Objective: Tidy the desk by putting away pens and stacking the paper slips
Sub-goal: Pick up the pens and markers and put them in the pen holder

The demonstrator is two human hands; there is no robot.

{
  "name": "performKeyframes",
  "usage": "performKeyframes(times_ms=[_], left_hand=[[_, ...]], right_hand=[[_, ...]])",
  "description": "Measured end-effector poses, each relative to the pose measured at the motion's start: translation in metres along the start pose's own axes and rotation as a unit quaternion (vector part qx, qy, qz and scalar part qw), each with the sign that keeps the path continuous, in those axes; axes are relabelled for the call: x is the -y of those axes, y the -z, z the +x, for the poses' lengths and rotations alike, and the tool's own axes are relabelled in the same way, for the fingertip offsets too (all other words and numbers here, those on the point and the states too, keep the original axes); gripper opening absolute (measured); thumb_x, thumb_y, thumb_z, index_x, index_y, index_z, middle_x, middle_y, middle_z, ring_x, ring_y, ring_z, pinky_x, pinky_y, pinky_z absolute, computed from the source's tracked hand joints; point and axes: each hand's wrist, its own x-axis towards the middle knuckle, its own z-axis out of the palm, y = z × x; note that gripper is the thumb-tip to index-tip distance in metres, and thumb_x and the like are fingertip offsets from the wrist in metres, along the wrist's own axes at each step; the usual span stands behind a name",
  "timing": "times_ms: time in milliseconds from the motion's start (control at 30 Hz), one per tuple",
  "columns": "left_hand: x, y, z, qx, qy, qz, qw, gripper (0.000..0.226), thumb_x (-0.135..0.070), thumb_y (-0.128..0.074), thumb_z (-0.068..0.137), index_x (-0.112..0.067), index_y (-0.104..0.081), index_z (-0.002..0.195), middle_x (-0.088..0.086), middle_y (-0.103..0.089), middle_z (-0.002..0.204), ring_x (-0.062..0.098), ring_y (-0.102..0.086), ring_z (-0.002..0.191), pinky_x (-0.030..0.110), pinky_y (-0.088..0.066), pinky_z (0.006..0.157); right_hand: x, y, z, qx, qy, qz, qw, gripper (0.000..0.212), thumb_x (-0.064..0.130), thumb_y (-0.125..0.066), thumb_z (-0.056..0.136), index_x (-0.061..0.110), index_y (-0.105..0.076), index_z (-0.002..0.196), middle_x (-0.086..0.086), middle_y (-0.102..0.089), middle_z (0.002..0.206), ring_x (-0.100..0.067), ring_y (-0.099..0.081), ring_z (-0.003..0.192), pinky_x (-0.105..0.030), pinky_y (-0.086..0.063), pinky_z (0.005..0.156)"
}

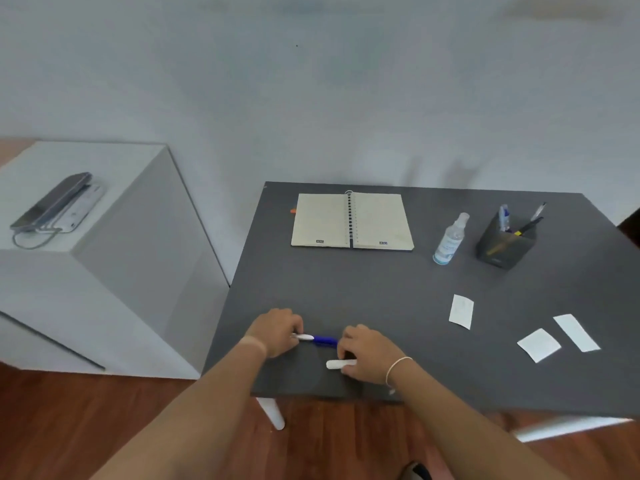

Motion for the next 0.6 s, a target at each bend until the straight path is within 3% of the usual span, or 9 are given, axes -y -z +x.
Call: performKeyframes(times_ms=[167,300,500,600], left_hand=[[-0.013,0.011,0.012,-0.027,-0.003,-0.074,0.997,0.019,-0.022,-0.055,0.086,-0.016,-0.061,0.103,0.006,-0.060,0.113,0.024,-0.056,0.105,0.034,-0.044,0.091],[-0.042,0.031,0.028,-0.065,-0.019,-0.167,0.984,0.005,-0.020,-0.057,0.085,-0.021,-0.056,0.090,0.000,-0.060,0.094,0.021,-0.057,0.089,0.030,-0.045,0.079],[-0.112,0.070,0.063,-0.096,-0.074,-0.275,0.954,0.016,-0.015,-0.056,0.083,-0.024,-0.052,0.096,-0.001,-0.060,0.091,0.021,-0.059,0.080,0.027,-0.048,0.069],[-0.159,0.089,0.083,-0.109,-0.092,-0.321,0.936,0.018,-0.010,-0.056,0.082,-0.020,-0.052,0.097,0.001,-0.060,0.089,0.022,-0.059,0.065,0.025,-0.051,0.059]], right_hand=[[-0.012,0.009,-0.012,-0.027,-0.073,0.075,0.994,0.003,0.020,-0.050,0.085,0.021,-0.047,0.086,-0.007,-0.058,0.101,-0.027,-0.052,0.101,-0.032,-0.038,0.078],[-0.036,0.032,-0.028,-0.086,-0.141,0.139,0.976,0.015,0.023,-0.054,0.085,0.025,-0.039,0.083,-0.005,-0.061,0.101,-0.024,-0.053,0.088,-0.031,-0.038,0.072],[-0.087,0.084,-0.051,-0.236,-0.214,0.247,0.915,0.014,0.023,-0.056,0.088,0.019,-0.053,0.101,0.002,-0.062,0.099,-0.018,-0.056,0.086,-0.031,-0.044,0.078],[-0.117,0.115,-0.063,-0.319,-0.235,0.294,0.870,0.021,0.021,-0.055,0.089,0.019,-0.054,0.110,0.011,-0.055,0.079,-0.008,-0.053,0.071,-0.029,-0.044,0.078]])
